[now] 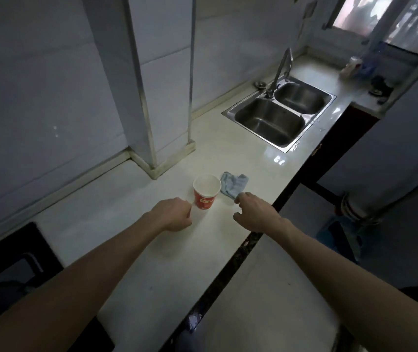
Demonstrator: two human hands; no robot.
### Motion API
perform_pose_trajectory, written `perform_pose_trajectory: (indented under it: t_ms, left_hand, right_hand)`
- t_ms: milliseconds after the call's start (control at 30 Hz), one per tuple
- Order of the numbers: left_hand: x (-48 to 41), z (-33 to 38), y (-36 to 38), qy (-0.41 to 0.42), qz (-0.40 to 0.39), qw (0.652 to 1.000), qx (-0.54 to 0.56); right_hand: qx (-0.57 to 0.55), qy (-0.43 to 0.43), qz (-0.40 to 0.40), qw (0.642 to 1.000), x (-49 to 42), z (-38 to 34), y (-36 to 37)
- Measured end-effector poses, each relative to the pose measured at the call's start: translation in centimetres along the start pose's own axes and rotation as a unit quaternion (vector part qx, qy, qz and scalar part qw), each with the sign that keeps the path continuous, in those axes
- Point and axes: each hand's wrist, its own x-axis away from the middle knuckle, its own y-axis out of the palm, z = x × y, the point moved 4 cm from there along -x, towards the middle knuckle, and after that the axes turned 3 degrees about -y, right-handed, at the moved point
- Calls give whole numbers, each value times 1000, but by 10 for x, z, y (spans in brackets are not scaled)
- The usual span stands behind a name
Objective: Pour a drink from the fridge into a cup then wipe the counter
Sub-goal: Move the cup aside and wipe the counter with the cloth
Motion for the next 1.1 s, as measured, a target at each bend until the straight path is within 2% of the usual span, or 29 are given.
perform_pose_trajectory:
  t_ms: [233, 467, 800, 933, 1100]
  left_hand:
    - [-29, -15, 2, -50, 4, 998, 25]
    - [-54, -6, -3, -115, 19, 991, 70]
    - [-73, 29, -5, -251, 25, 949, 188]
    - [-69, 31, 2, -269, 12, 941, 204]
    - [-73, 23, -3, -260, 26, 929, 262]
  right_hand:
    - [5, -42, -2, 999, -52, -7, 4]
    - [7, -146, -3, 989, -102, -14, 4]
    - [63, -271, -61, 959, -150, -18, 22]
    - [89, -315, -40, 944, -155, -17, 31]
    - [86, -328, -32, 940, -164, -15, 29]
